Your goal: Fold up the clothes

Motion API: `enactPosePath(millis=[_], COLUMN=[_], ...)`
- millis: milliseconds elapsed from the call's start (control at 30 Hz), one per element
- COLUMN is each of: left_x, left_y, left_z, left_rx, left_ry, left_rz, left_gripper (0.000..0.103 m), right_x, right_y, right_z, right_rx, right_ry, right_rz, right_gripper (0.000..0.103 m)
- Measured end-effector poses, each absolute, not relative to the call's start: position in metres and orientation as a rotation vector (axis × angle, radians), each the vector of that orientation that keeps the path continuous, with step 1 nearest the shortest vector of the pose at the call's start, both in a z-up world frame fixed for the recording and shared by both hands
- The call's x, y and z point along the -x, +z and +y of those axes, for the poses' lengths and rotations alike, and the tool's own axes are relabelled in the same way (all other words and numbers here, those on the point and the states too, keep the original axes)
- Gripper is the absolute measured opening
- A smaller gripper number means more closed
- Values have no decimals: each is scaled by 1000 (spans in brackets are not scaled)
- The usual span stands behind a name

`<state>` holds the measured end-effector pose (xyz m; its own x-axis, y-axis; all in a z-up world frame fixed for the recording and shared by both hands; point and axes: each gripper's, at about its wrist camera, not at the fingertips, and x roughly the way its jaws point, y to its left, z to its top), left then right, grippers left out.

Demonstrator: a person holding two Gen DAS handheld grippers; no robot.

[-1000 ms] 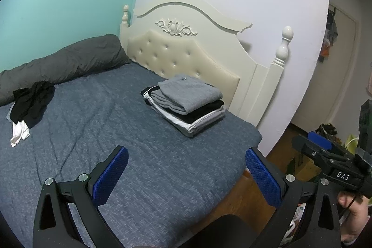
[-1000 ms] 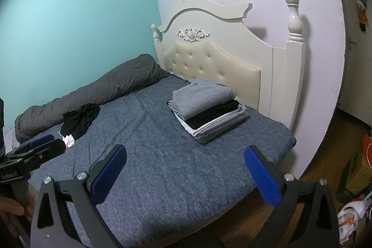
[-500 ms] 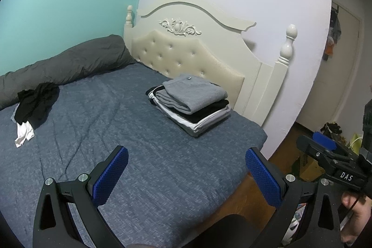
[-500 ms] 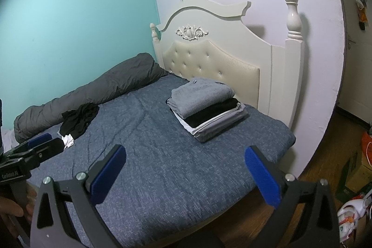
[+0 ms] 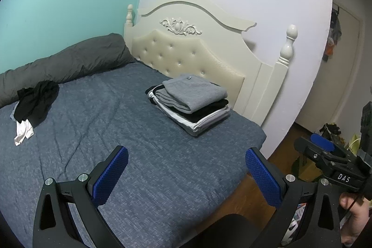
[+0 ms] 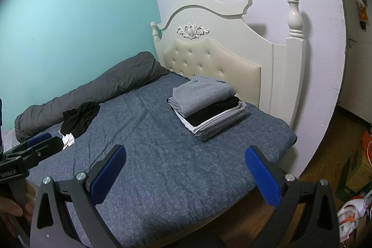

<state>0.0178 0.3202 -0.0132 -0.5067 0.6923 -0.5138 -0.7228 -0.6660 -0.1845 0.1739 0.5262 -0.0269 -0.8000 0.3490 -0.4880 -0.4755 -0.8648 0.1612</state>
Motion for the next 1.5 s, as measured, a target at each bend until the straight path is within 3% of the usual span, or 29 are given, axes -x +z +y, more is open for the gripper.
enactPosePath(millis=[1500], left_x=[-16], left_y=[-16], left_z=[317], left_rx=[737], left_ry=[2195], left_rz=[74], left_gripper=[103], right_x=[-175], right_y=[-31], right_z=[524], right_rx=[646], right_ry=[2595], right_rz=[404], right_gripper=[103])
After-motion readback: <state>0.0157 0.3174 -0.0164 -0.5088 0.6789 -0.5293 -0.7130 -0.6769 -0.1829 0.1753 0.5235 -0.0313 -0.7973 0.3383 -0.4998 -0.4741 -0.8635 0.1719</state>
